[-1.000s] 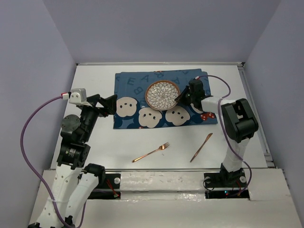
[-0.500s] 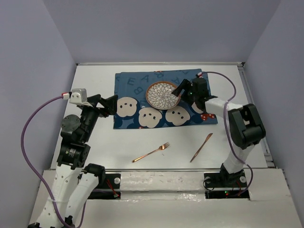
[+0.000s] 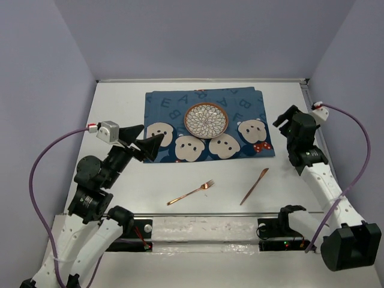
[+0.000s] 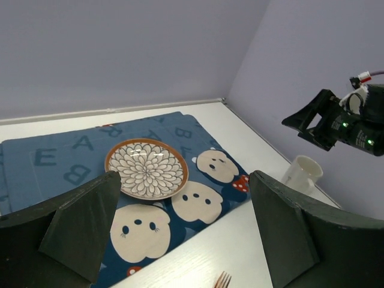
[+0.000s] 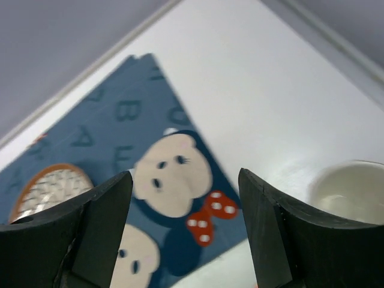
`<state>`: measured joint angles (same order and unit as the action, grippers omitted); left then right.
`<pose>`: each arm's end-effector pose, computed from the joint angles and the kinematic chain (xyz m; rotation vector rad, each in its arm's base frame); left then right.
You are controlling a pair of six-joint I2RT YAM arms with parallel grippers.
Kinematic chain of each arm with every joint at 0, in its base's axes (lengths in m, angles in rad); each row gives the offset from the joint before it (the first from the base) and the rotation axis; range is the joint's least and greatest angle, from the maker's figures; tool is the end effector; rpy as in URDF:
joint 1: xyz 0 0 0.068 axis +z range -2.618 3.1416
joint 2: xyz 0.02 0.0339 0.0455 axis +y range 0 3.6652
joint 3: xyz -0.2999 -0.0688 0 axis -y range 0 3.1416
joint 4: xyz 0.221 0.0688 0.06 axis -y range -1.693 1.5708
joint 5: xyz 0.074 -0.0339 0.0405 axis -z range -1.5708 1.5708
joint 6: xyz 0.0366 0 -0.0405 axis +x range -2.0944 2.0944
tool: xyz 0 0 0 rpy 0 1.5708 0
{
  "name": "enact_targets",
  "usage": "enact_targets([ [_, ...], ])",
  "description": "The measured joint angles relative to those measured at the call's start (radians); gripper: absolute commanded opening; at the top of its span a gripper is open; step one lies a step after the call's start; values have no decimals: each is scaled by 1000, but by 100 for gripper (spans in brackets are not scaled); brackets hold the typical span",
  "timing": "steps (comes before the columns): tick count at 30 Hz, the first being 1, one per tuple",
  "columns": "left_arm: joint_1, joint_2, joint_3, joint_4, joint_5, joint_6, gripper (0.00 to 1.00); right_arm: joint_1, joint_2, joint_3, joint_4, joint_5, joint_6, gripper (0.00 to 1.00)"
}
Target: Set the dinner table for one person
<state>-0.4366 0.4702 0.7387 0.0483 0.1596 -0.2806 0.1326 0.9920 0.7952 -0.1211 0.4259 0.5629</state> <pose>0.0469 -0.0283 0.4002 0.2412 1.2683 -0.7177 0.1867 0.0097 0.3466 0.6733 1.7341 0.0796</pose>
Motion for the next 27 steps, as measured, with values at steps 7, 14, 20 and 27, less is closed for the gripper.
enact_targets([
  [7, -92, -33, -13, -21, -11, 31, 99, -100, -7, -46, -149, 159, -50, 76],
  [14, -144, -64, -13, -35, -46, 48, 99, -129, 37, -66, -222, 195, -50, 74],
  [20, -166, -66, -13, -48, -60, 55, 99, -158, 124, -69, -225, 169, -45, 62],
  [27, -174, -69, -13, -50, -63, 56, 99, -167, 242, -68, -219, 154, -51, 14],
])
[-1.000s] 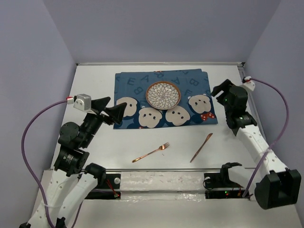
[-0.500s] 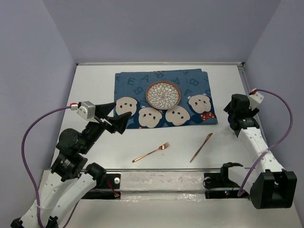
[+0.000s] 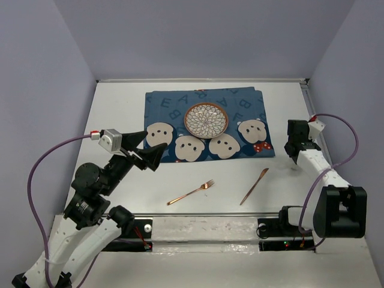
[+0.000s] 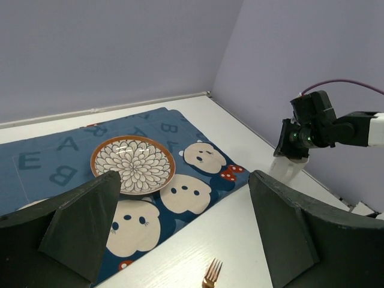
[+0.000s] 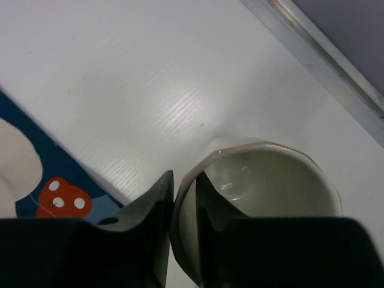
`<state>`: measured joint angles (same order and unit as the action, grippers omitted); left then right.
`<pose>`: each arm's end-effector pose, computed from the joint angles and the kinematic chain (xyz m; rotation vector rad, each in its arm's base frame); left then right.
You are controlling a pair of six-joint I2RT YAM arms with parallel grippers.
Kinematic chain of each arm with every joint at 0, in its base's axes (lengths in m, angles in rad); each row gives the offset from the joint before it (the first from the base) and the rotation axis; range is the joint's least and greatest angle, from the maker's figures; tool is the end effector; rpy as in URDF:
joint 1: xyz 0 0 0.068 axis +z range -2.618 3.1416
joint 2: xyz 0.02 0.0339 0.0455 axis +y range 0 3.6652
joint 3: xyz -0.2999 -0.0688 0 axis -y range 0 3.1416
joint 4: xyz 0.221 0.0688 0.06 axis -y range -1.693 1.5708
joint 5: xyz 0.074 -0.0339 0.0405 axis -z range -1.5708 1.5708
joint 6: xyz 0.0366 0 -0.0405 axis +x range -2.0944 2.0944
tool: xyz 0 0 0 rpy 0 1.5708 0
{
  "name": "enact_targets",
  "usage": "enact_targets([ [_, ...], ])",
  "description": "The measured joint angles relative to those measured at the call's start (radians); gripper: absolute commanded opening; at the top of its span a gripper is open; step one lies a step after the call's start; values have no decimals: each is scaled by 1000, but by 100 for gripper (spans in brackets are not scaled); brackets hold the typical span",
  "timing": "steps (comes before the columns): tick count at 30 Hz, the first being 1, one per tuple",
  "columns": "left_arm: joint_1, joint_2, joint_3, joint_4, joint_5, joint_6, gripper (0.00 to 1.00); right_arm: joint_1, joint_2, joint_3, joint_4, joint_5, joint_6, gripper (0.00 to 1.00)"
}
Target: Set the dinner table for one person
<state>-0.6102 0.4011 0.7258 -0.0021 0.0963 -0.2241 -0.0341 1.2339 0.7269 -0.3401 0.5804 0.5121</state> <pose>0.0299 -0.0252 0.3930 0.3310 1.2451 -0.7799 0.2117 -0.0273 0.2633 0.8611 2.1209 -0.4561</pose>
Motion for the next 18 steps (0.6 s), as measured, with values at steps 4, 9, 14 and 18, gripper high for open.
enact_targets([
  [4, -3, 0, 0, 0, -3, 3, 99, -7, -5, 9, -4, 24, -18, 0],
  [9, -4, 0, 0, -3, -5, 5, 99, -3, -14, 26, -26, 21, -58, 0],
  [14, -3, 8, 0, -3, -14, 6, 99, 106, 40, 158, -20, 1, -135, 0],
  [18, 6, 24, 0, -4, -19, 7, 99, 175, 254, 406, 54, -115, -206, 0],
])
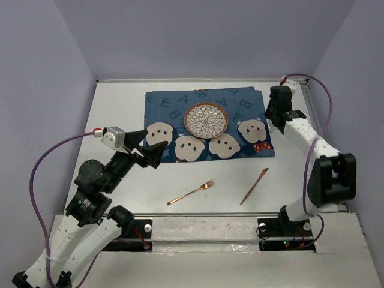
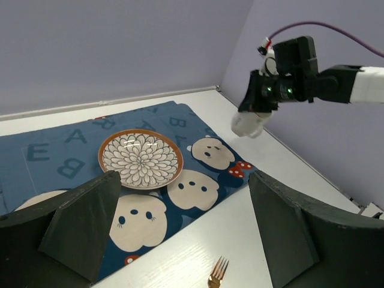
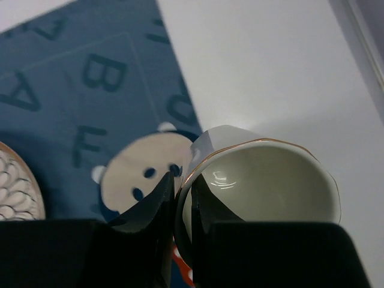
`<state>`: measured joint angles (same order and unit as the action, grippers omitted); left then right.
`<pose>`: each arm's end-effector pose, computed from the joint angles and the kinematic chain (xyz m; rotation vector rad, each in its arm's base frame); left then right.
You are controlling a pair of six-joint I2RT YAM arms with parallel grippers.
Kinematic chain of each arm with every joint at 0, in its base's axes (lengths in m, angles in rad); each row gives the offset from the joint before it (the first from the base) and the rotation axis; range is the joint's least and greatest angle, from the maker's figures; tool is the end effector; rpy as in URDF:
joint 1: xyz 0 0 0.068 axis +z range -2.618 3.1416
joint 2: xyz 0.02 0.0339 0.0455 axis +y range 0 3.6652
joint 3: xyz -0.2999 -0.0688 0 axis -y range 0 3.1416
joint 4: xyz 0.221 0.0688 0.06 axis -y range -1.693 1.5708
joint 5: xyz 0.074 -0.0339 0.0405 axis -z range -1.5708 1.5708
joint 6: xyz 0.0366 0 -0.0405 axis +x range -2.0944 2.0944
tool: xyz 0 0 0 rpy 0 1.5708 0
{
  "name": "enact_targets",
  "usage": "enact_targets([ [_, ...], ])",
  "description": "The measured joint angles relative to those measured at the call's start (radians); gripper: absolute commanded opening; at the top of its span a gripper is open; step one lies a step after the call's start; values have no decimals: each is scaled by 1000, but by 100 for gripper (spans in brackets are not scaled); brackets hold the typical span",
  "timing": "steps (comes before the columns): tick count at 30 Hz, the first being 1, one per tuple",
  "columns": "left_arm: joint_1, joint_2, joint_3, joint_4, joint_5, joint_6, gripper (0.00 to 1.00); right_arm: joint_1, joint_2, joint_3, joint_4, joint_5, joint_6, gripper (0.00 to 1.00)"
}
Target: Set the dinner table for one person
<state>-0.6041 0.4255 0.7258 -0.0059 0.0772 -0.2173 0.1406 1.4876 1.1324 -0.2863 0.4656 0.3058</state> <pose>0.0362 -0.0284 0.3920 0.3193 1.2749 -0.7530 0.3079 0.0270 0.3279 0.4282 2.1027 -0.2563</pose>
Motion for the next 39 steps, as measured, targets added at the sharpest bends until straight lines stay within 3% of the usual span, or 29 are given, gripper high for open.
enact_targets([
  [8, 23, 17, 0, -6, -9, 1, 99, 16, 367, 367, 31, -209, -116, 0],
  [15, 30, 32, 0, -8, -15, 4, 99, 16, 565, 629, -53, -313, -187, 0],
  [24, 43, 72, 0, -8, -2, 3, 99, 24, 698, 754, -119, -342, -227, 2],
  [25, 45, 77, 0, -8, 2, 2, 99, 25, 708, 757, -125, -341, -229, 5],
  [27, 46, 92, 0, -7, 20, -1, 99, 33, 724, 780, -133, -326, -240, 22],
  [28, 46, 96, 0, -7, 25, -1, 99, 38, 733, 791, -135, -318, -247, 36],
  [32, 49, 118, 0, -6, 59, -2, 99, 46, 745, 814, -150, -304, -261, 70],
  [35, 50, 143, 0, -5, 81, -3, 98, 49, 744, 828, -154, -300, -259, 86],
  [37, 50, 169, 0, -4, 99, -8, 95, 49, 738, 834, -156, -301, -249, 91],
  [39, 50, 196, 0, -3, 118, -16, 81, 49, 710, 818, -161, -307, -236, 91],
])
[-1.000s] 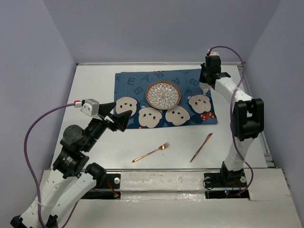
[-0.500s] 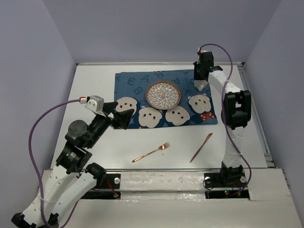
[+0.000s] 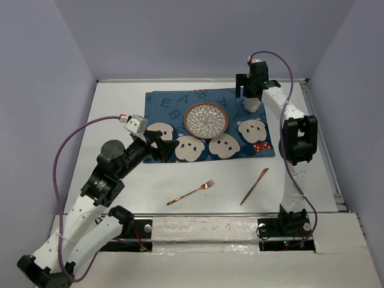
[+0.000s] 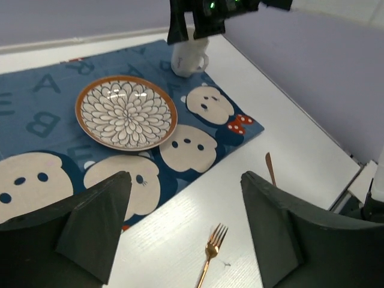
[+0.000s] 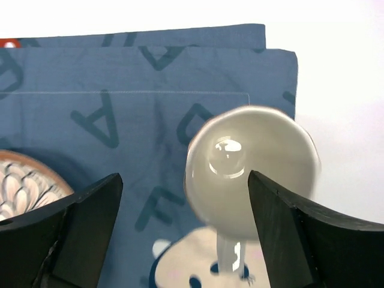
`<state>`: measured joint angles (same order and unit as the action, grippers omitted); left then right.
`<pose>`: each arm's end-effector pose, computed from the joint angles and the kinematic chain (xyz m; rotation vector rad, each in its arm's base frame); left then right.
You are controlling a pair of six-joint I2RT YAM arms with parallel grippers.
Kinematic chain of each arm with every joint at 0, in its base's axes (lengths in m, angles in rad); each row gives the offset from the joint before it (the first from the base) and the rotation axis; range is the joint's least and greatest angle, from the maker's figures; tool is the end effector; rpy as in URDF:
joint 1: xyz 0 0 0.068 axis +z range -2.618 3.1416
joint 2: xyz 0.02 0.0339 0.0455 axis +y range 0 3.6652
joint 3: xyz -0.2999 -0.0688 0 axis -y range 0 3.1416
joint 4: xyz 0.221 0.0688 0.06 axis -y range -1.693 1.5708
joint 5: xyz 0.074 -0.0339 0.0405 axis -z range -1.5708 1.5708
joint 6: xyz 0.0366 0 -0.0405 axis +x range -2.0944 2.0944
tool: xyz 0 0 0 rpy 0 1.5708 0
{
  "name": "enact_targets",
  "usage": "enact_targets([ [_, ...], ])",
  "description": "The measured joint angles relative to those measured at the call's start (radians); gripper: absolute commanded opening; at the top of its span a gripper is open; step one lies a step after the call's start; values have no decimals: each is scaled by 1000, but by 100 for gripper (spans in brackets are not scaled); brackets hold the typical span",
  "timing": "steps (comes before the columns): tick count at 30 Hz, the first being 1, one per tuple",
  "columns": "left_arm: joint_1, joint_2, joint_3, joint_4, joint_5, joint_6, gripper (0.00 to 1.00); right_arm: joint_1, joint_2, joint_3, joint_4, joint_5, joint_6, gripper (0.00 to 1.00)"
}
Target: Set the dinner table for one person
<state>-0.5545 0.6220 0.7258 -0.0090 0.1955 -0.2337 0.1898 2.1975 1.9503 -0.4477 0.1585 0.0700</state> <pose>0.0807 -0.0583 0.3812 0.4041 1.4728 -0.7786 0.5014 0.0904 0.2900 -0.0513 2.2550 -0.0408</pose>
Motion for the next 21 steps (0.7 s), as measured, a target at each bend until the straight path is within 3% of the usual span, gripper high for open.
enact_targets([
  [5, -2, 107, 0, -14, 66, -38, 75, 9, -222, -179, 30, -29, 73, 92],
  [10, -46, 229, 0, -99, 108, -63, 73, 91, -630, -612, 181, -74, 201, 92],
  [17, -214, 387, 0, -225, 100, -107, 73, 196, -887, -960, 302, -129, 294, 92],
  [21, -278, 526, 0, -270, 85, -128, 73, 192, -987, -1047, 304, -133, 314, 91],
])
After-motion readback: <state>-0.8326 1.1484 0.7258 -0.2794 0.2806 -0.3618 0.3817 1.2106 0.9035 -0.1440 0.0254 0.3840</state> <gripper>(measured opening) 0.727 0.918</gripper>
